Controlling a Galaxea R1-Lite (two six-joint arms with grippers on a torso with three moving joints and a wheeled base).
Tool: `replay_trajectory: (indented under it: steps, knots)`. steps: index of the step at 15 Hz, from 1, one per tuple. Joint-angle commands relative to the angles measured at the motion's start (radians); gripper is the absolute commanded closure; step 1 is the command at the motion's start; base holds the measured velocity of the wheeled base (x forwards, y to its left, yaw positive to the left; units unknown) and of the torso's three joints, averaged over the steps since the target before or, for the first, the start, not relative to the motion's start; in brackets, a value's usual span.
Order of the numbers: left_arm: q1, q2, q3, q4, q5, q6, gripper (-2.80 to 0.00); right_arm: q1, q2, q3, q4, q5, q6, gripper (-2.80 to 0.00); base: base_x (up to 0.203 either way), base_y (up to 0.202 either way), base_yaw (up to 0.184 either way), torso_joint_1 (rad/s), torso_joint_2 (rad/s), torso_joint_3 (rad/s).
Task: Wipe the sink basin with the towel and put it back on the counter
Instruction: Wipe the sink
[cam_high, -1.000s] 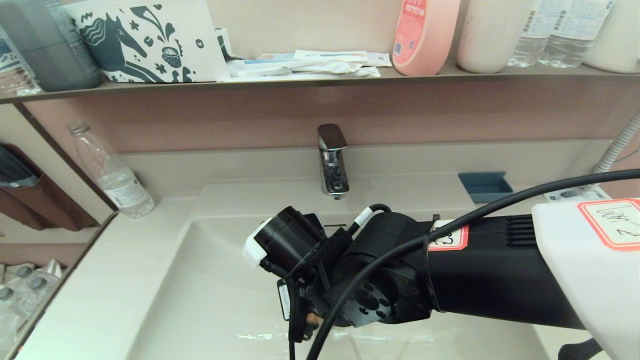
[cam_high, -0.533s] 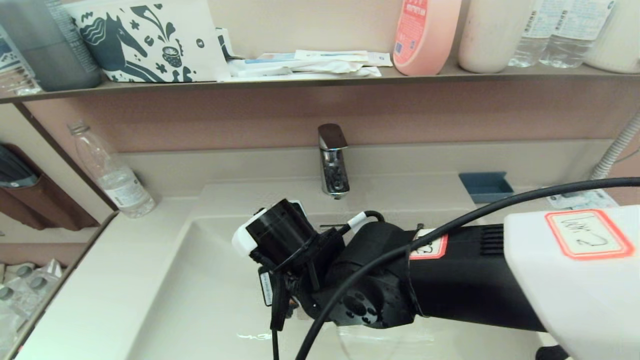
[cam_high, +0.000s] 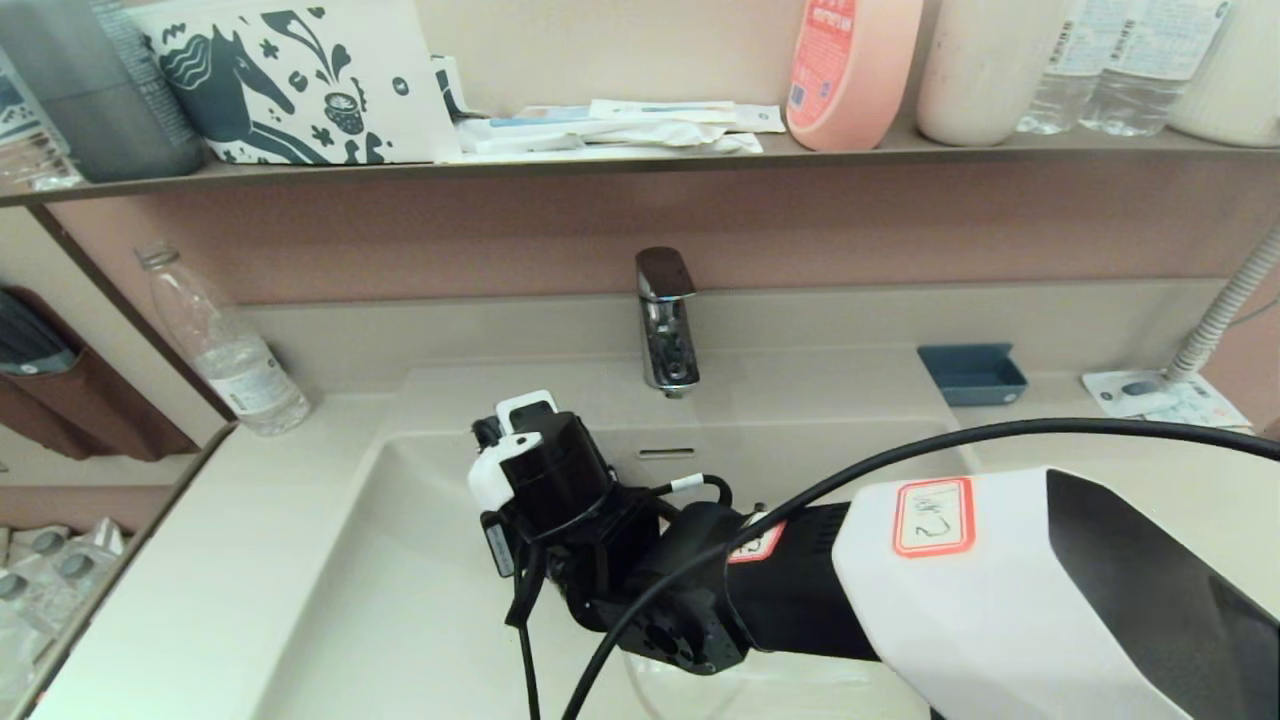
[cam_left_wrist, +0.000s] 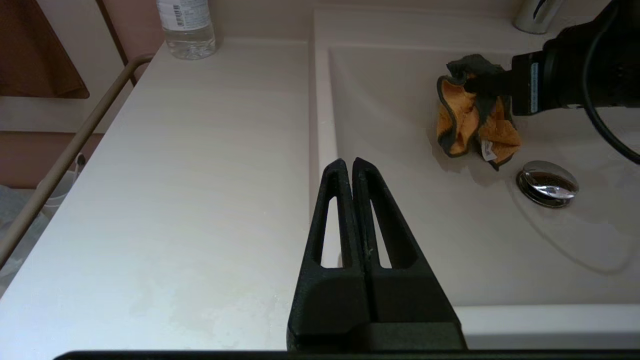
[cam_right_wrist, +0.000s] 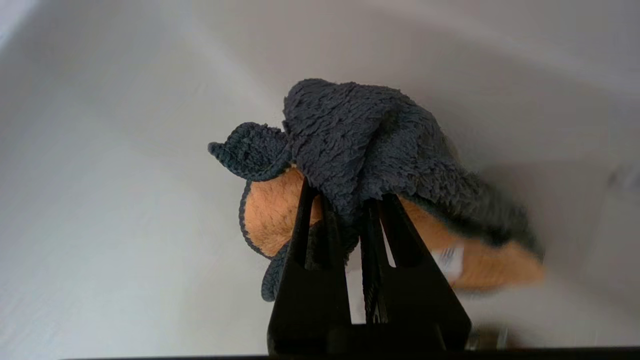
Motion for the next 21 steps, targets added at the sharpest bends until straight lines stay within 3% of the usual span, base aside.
replay_trajectory:
  steps: [1,7,21]
  knots:
    - [0.001,0.0,0.0,-0.001,0.0,0.0,0.0,-0.022,0.03,-0.006,-0.043,-0.002,-0.022,0.0,0.0,0.0,0.0,0.0,0.0,0.0]
    - [0.001,0.0,0.0,-0.001,0.0,0.0,0.0,-0.069,-0.008,0.07,-0.053,-0.046,-0.034,0.0,0.0,0.0,0.0,0.0,0.0,0.0]
    - [0.001,0.0,0.0,-0.001,0.0,-0.001,0.0,-0.217,-0.284,0.611,-0.199,-0.098,-0.029,0.0,0.0,0.0,0.0,0.0,0.0,0.0]
